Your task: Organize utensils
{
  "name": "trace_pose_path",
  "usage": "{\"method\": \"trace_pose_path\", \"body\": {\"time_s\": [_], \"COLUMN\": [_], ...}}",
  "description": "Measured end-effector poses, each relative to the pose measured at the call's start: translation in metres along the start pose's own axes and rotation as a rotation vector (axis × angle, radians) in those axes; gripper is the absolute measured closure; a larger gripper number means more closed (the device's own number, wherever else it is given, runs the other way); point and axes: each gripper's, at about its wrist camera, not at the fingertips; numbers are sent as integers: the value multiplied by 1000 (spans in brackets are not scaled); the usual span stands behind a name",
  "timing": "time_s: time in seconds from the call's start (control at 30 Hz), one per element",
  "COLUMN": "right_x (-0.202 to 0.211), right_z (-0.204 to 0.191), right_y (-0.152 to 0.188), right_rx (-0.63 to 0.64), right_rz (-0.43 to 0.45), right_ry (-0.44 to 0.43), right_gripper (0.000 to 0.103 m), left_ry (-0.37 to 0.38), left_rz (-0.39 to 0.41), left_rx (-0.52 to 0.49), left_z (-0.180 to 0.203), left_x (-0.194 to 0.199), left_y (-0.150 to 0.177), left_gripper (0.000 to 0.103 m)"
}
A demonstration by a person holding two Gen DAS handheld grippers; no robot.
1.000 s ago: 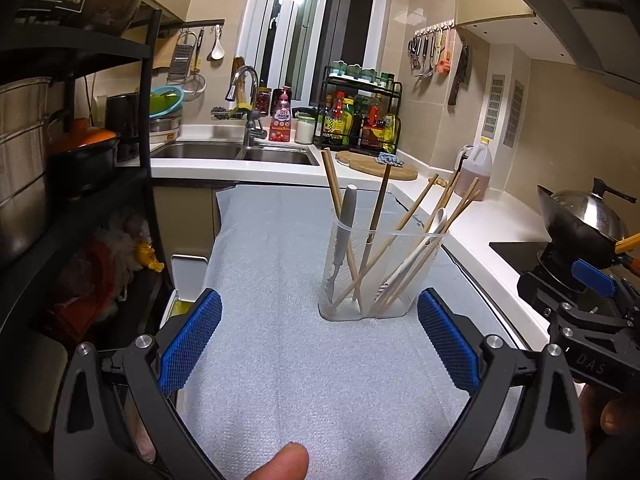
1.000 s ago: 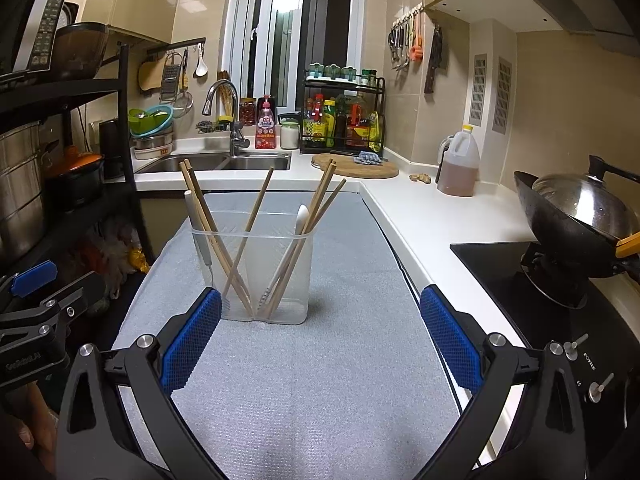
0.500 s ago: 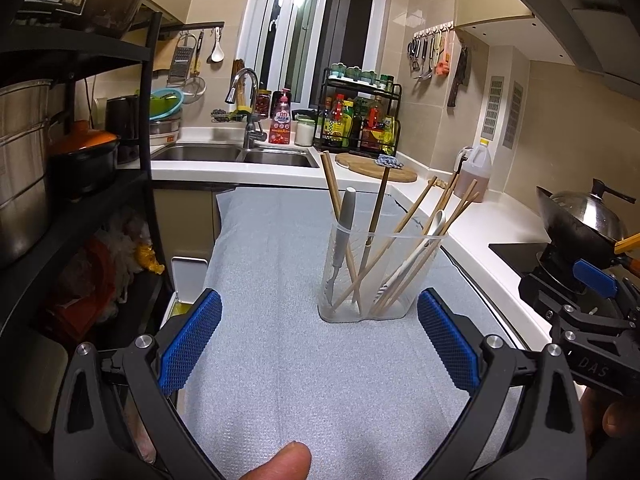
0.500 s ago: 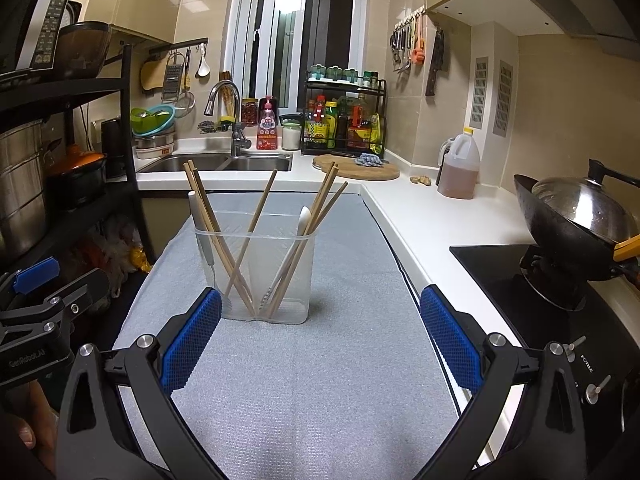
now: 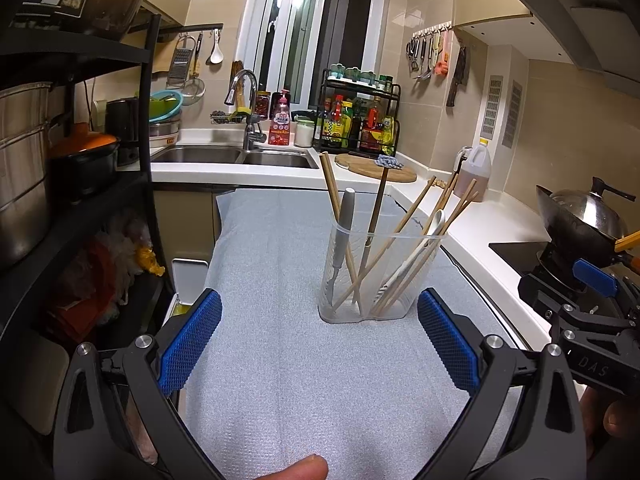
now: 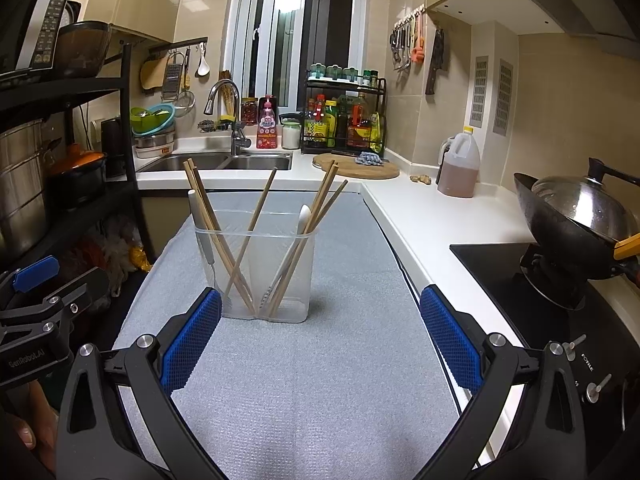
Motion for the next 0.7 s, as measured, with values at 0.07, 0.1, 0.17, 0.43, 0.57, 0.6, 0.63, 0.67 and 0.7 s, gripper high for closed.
{"method": "trace_pose_path", "body": {"time_s": [0.07, 0.1, 0.17, 0.43, 0.57, 0.6, 0.63, 0.67, 0.7], "right_x": [0, 0, 0, 1, 1, 2, 2, 2, 2], "right_z": [0, 0, 0, 3, 2, 2, 2, 2, 2], "right_y": [0, 0, -1, -4, -5, -5, -6, -6, -6], "right_rx": [-1, -1, 0, -2, 5, 6, 8, 9, 8], "right_rz": [1, 1, 0, 0, 1, 1, 0, 0, 0], "right_ry": [0, 1, 0, 1, -1, -2, -2, -2, -2], "right_gripper": [6, 5, 5, 5, 5, 5, 5, 5, 5], "left_ry": [2, 1, 1, 5, 6, 6, 5, 5, 6], "left_rz": [0, 0, -2, -1, 0, 0, 2, 5, 7], "left_rx": [-1, 1, 1, -5, -12, -13, -14, -16, -17], "left_z": [0, 0, 0, 0, -1, -1, -1, -2, -2], "left_x": [0, 0, 0, 1, 1, 1, 1, 2, 2], "left_y": [0, 0, 0, 0, 0, 0, 1, 0, 1], "left_gripper": [8, 8, 8, 8, 8, 8, 8, 8, 8]}}
Point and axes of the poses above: each gripper's, at about its wrist camera, not at the fingertips, and x roughly against the way its jaws point, z to its right, y to its underside, and after that the axes turned 7 degrees about y, right-handed
